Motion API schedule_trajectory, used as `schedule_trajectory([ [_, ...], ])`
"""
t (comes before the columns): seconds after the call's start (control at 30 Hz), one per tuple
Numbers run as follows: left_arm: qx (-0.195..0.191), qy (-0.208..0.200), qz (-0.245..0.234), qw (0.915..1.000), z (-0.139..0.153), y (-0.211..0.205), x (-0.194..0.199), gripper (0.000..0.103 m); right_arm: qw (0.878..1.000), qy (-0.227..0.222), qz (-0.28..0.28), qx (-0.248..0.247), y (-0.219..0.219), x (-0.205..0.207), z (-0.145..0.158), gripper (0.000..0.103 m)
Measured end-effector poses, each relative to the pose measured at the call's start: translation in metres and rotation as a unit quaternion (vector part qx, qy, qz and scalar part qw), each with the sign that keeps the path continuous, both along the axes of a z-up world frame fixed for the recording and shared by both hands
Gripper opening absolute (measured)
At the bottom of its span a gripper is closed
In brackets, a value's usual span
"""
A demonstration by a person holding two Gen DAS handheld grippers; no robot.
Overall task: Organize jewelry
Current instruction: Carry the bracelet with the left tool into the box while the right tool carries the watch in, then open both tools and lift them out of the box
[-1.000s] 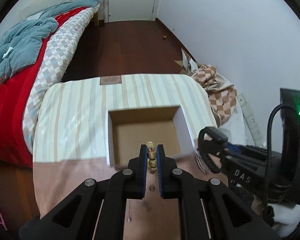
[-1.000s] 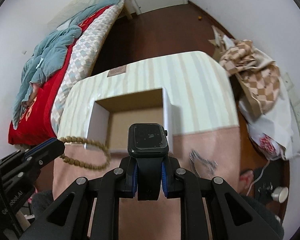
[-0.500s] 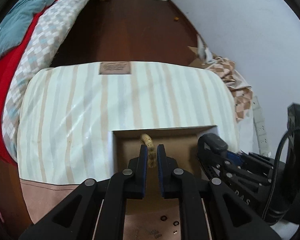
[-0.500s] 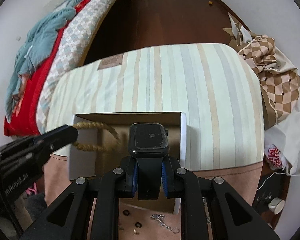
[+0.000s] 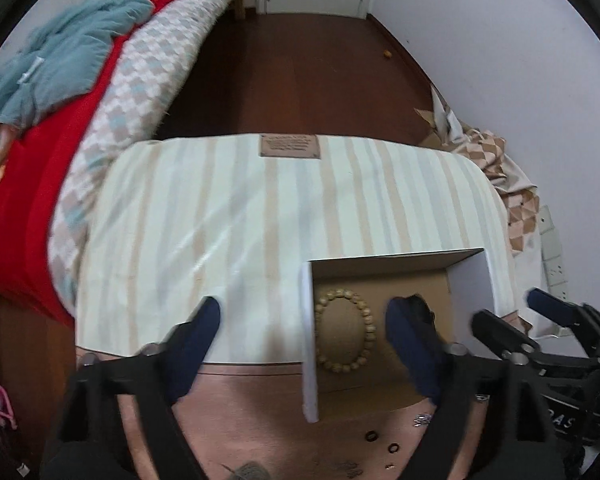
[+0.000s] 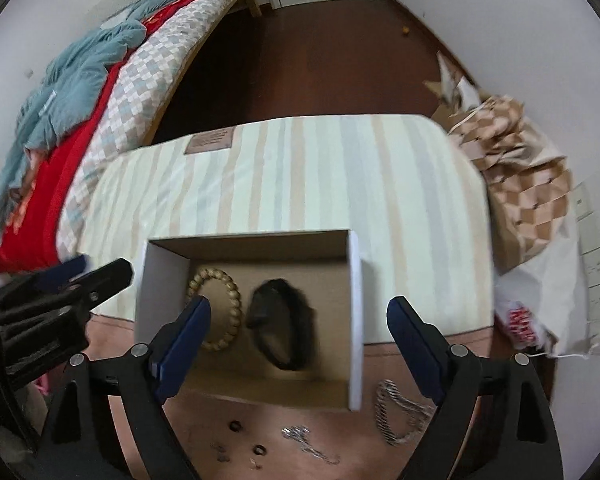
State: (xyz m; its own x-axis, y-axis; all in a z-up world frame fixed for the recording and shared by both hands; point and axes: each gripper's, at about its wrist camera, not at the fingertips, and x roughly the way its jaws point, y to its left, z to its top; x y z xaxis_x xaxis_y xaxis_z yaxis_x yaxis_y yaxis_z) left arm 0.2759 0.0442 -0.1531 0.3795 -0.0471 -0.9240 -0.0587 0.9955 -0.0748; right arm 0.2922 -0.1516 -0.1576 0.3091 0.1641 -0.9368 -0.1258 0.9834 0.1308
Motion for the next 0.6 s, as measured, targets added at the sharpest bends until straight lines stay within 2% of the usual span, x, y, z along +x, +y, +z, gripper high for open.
schedule_trajectory([
  [0.07,0.013,-0.003,0.002,0.9999,0.0,0.002,-0.007,0.088,1.0,-0.007,0.004,-0.018,0.001,-0.008,0.003,0.098],
  [0.1,0.016,-0.003,0.003,0.9999,-0.001,0.002,-0.009,0.094,1.0,-0.007,0.006,-0.027,0.002,-0.013,0.003,0.102],
  [0.27,0.028,-0.002,0.011,0.9996,-0.005,0.003,-0.026,0.098,0.999,-0.003,0.007,-0.047,0.003,-0.03,-0.002,0.102],
  [0.6,0.055,-0.029,0.015,0.998,0.013,-0.002,-0.051,0.098,0.998,-0.016,0.003,-0.063,0.0,-0.052,0.008,0.102],
])
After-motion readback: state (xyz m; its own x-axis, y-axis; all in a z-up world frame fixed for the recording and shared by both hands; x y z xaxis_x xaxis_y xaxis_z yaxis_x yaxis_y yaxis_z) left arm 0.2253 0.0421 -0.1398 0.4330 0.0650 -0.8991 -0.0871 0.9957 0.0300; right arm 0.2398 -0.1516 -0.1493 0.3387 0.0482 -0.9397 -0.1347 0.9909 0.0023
